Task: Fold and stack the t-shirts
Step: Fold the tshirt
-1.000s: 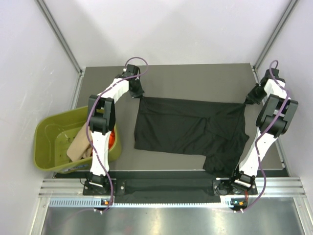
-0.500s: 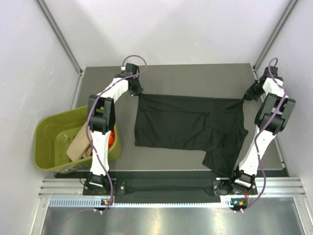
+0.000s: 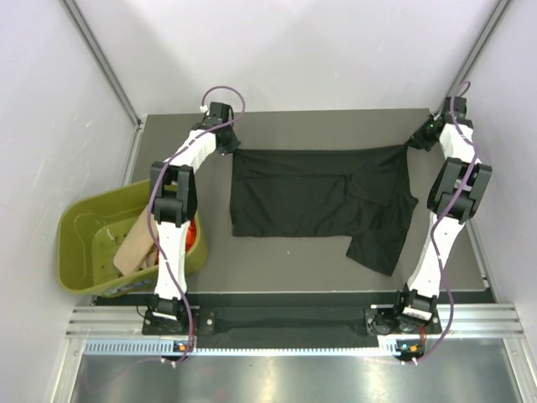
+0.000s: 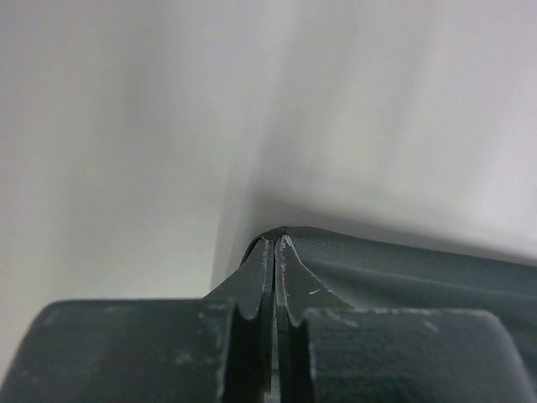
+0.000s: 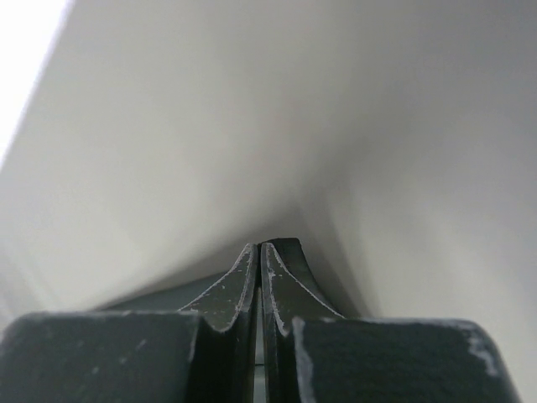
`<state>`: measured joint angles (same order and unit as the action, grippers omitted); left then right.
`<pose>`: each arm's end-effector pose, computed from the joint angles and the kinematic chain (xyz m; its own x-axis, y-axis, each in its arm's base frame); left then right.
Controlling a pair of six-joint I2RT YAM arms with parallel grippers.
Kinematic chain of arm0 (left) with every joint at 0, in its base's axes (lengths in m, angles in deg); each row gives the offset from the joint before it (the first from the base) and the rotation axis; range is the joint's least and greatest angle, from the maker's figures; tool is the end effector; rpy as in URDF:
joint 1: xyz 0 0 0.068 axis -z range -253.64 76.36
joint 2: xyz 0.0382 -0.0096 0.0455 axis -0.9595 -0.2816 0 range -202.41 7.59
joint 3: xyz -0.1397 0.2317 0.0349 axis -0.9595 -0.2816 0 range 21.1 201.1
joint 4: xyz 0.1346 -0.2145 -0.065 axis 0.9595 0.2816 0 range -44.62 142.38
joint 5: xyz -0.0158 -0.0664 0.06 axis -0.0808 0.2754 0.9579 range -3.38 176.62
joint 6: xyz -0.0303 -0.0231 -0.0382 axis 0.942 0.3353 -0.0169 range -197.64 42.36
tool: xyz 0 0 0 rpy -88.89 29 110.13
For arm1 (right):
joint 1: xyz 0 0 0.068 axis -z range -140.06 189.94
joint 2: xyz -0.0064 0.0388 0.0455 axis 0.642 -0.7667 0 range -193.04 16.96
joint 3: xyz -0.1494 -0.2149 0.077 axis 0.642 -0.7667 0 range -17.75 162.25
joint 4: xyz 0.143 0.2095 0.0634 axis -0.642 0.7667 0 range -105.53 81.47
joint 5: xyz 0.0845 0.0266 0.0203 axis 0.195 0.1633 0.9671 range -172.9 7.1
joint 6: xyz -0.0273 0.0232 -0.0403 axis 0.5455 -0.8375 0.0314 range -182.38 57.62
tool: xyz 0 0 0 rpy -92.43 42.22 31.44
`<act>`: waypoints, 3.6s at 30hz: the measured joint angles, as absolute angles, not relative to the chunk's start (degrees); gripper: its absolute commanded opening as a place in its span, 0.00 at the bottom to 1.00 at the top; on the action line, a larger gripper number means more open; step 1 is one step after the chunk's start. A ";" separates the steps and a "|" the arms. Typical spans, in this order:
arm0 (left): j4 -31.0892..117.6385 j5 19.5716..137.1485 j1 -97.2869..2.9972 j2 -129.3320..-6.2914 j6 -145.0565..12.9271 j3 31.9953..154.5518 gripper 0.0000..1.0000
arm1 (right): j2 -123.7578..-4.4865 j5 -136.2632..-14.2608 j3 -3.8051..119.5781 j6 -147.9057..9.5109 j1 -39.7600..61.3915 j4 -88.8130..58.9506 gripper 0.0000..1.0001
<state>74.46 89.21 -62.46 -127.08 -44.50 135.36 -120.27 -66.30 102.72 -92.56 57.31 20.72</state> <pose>0.5176 -0.1007 0.1886 -0.7148 -0.4155 -0.5625 -0.2698 0.9059 -0.3264 0.5095 -0.1488 0.1932 -0.5977 0.6917 -0.4054 0.4886 0.7152 0.4998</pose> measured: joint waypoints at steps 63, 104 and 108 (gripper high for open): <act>90.41 104.36 -36.76 -93.20 -46.09 94.58 0.34 | -55.03 -74.11 33.23 -85.93 41.11 37.03 0.59; 86.96 104.23 -45.46 -98.90 -51.06 91.39 0.12 | -56.01 -75.61 30.35 -87.11 46.79 37.42 0.48; 86.94 103.99 -45.77 -98.93 -51.19 91.39 0.06 | -56.86 -75.70 27.49 -87.97 50.69 37.95 0.47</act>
